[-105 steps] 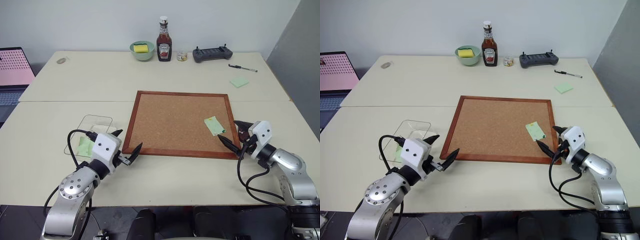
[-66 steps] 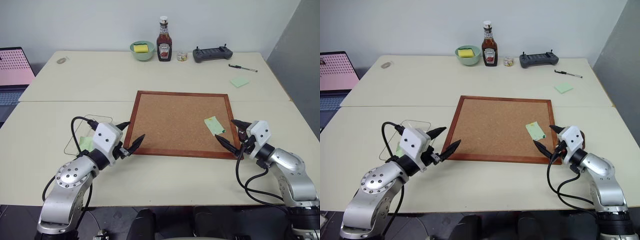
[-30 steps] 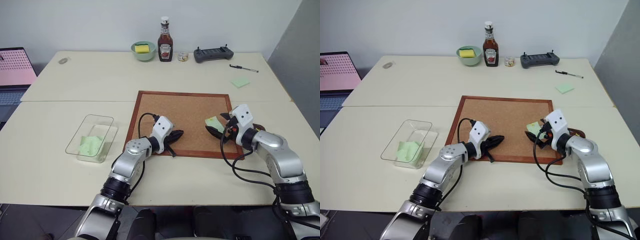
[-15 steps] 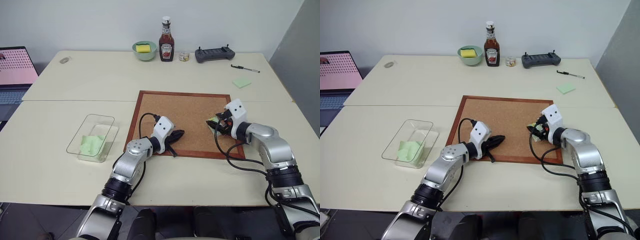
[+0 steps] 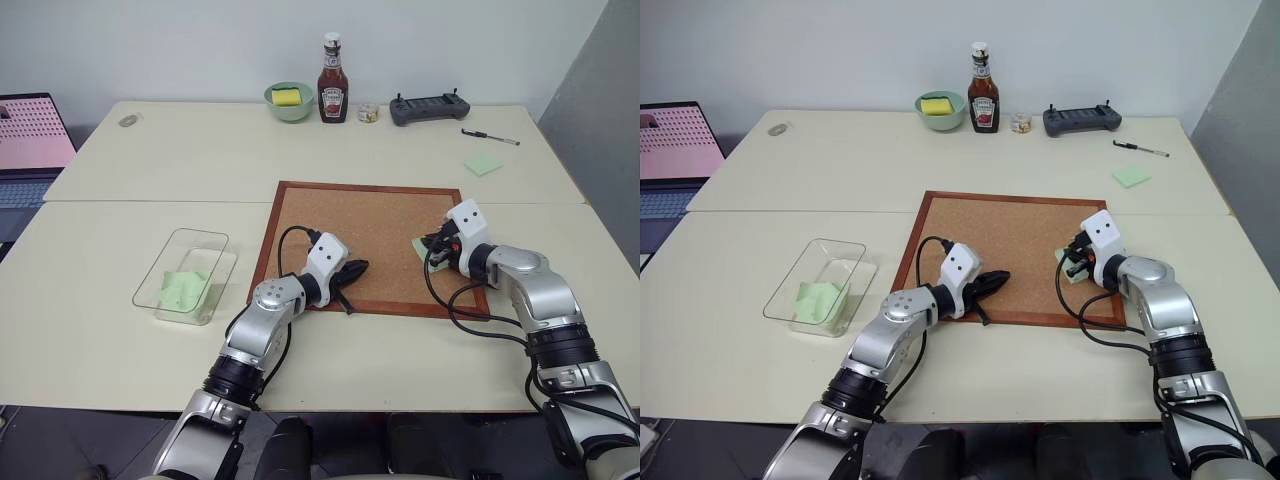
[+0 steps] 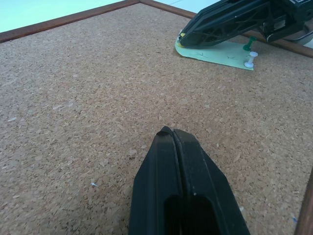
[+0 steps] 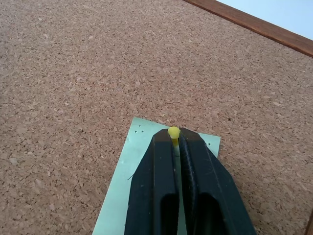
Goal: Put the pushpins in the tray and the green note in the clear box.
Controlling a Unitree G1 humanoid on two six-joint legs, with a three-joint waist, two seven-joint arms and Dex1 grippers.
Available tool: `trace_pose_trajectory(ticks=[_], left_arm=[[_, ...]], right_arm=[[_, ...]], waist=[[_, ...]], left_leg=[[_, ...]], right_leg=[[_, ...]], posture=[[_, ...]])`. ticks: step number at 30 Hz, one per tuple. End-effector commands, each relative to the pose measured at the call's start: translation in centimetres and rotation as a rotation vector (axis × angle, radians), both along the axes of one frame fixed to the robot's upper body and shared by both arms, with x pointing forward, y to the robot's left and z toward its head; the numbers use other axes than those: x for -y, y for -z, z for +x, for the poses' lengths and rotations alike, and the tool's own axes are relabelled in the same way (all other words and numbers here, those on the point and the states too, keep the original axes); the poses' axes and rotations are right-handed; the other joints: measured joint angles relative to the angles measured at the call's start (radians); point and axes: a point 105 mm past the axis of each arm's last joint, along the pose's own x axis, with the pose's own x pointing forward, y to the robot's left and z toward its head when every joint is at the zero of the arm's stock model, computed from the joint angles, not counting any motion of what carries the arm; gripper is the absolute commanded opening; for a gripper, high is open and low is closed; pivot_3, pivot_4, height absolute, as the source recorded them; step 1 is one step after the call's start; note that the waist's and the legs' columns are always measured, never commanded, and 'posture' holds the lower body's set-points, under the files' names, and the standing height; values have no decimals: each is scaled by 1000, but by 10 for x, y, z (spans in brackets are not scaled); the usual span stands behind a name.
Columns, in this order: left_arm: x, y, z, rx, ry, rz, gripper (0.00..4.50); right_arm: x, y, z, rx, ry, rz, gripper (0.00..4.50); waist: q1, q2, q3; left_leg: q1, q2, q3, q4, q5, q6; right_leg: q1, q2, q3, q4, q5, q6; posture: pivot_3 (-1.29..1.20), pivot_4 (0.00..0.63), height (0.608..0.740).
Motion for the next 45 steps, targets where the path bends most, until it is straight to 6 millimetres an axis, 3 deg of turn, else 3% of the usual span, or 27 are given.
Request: trace_pose_trajectory(ticks=[1,19,23,27,34,42,45], left_arm=[[4,7,-5,-21,15,12,0],[0,21,-5,-72,-12,53,0],[1,22,-6,-74,-8,56,0],[2,23,-8,-72,0,61,0],[5,24,-9,-69,16,65,0],[7,22,-8,-62,27,68,0],[7,22,-7,-59,25,70,0]], right_arm=[[0,-29,4,100,-13,6,13],[4,-56,-10,159,-21,37,13],[19,-68,-15,183,13,38,13],[55,-79,-29,201,75,-13,13],[105,-41,-58,93,69,-392,13],[113,-23,-65,28,51,-441,13],[114,-18,-66,5,44,-441,654]], waist=[[0,0,0],[0,0,0],[1,0,0],[3,0,0],[3,2,-1],[2,4,-2],[3,4,-2]], left_leg=[[0,0,0,0,0,0],[0,0,0,0,0,0],[0,0,0,0,0,0],[0,0,0,-1,0,0],[0,0,1,-2,0,0],[3,0,2,-1,0,0],[3,0,2,-2,0,0]], right_leg=[[0,0,0,0,0,0],[0,0,0,0,0,0],[0,0,0,0,0,0],[0,0,0,-1,0,0],[1,0,0,-3,0,0],[4,0,1,-3,-1,1],[4,0,1,-4,0,1]], posture=[[0,150,740],[0,150,740],[0,150,740],[0,150,740],[0,150,740],[0,150,740],[0,150,740]])
